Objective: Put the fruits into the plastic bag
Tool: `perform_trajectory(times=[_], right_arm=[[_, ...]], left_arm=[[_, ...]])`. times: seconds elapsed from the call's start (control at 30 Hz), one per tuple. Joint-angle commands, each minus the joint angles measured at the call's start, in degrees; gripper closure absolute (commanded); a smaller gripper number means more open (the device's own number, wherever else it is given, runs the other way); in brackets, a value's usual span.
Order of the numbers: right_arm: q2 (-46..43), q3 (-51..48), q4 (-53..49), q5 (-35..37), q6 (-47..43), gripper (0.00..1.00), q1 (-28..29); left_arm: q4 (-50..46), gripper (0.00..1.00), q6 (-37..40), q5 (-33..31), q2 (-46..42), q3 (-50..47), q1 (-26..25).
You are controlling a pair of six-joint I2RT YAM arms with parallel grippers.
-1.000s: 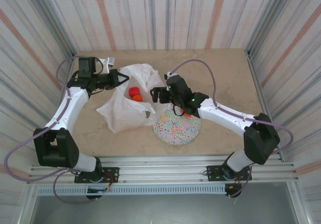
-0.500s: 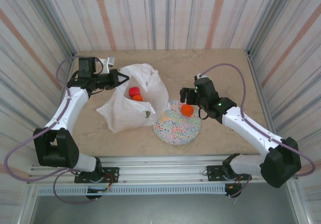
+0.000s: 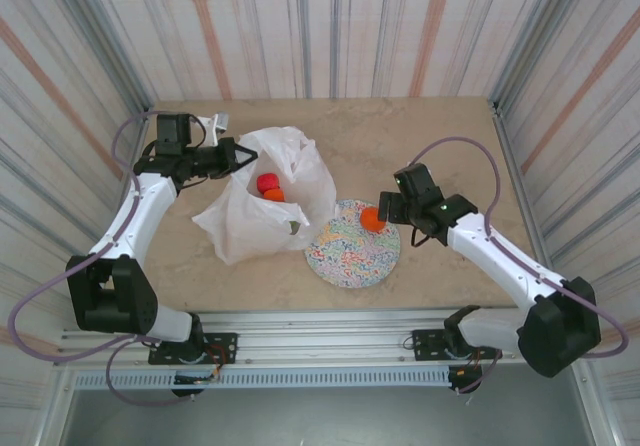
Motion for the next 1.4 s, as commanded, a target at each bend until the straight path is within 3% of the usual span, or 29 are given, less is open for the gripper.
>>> perform_trajectory(times=[0.0,0.17,0.4,0.77,1.37], right_arm=[[2.88,0.06,-1.73,-1.66,0.08,0.01,0.61],[6.90,0.61,2.40,-5.43,-0.05,0.01,2.68],[16.61,3.18,4.32,-2.69,-1.60,0.00,4.12],[25.76,7.77,5.91,-3.53,-5.70,0.19,4.21],[23.67,5.80,7.38,-6.42,-5.51,0.39,4.12]], left_arm=[[-0.19,1.00,-0.33,0.96,-0.28,0.84,-0.10],[-0.50,1.00,0.38,0.22,-0.48,0.79,-0.08],[-0.68,1.00,0.58,-0.12,-0.96,0.75,-0.50],[-0.68,1.00,0.19,0.98,-0.86,1.06,-0.37],[-0.83,1.00,0.41,0.58,-0.70,1.01,-0.28]])
